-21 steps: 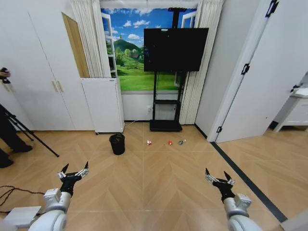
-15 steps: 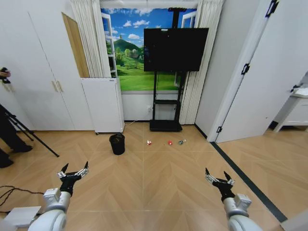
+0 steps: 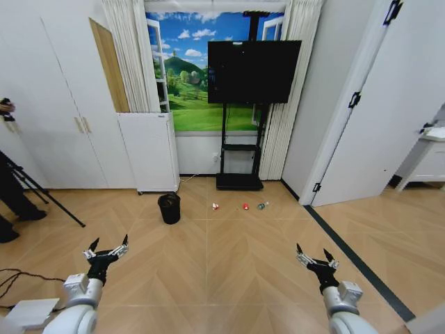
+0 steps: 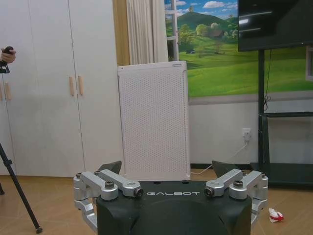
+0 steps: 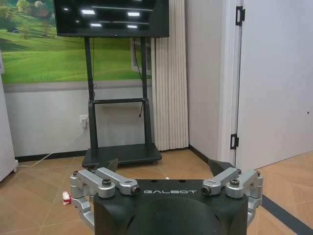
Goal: Pick up the trash bin and place the garbage on the floor into it.
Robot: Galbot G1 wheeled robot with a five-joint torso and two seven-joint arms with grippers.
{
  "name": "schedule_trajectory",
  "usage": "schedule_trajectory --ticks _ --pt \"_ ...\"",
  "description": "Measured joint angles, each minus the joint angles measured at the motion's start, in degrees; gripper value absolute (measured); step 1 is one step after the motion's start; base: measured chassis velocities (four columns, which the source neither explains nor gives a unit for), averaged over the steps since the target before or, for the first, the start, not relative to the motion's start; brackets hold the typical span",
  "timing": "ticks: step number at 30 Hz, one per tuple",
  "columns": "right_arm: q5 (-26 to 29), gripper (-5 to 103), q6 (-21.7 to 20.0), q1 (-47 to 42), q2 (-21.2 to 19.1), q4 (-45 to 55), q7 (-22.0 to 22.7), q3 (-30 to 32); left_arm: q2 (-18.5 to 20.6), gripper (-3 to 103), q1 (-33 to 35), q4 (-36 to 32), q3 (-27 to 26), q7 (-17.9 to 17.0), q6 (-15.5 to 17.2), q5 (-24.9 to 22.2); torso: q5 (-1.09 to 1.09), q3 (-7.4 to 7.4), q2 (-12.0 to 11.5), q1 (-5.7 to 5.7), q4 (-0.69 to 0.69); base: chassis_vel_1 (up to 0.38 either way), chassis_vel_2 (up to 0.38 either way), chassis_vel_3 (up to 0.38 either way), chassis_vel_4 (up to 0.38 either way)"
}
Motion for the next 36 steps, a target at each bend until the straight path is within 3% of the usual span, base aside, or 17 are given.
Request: schedule_trajectory --ticks 16,24,28,30,33,36 --pt "0.4 100 0.0 0.4 -0.4 -0.3 -0.1 0.0 -0.7 100 0.0 -0.3 0.0 0.1 -0.1 0.3 -0.02 0.02 0.0 0.02 0.0 -0.203 0.189 0.202 -0.195" --pt "0.5 100 0.0 0.6 -0.4 -0.5 -0.2 -0.2 -0.6 100 0.0 -0.2 -0.1 0.1 -0.1 0.4 0.04 0.02 0.0 0.02 0.0 -0.332 0.342 0.342 -0.337" --pt "0.5 100 0.1 0.7 -0.4 -0.6 -0.3 -0.3 -0.6 100 -0.1 0.1 -0.1 0.1 -0.1 0.3 -0.05 0.02 0.0 0.03 -0.02 -0.375 0.383 0.393 -0.352" --pt "0.4 100 0.1 0.7 -0.3 -0.6 -0.3 -0.3 -0.6 100 -0.1 0.1 -0.1 0.1 -0.1 0.3 0.04 0.02 0.0 0.03 0.01 -0.375 0.355 0.354 -0.368" --pt "0.4 100 0.1 0.7 -0.3 -0.7 -0.3 -0.3 -0.6 100 -0.1 0.2 -0.1 0.1 -0.1 0.3 -0.06 0.01 0.0 0.03 -0.02 -0.341 0.363 0.328 -0.356" --pt "0.4 100 0.1 0.6 -0.2 -0.8 -0.3 -0.3 -0.6 100 -0.1 0.2 -0.1 0.1 -0.1 0.3 0.07 0.01 0.0 0.02 0.02 -0.345 0.362 0.328 -0.35"
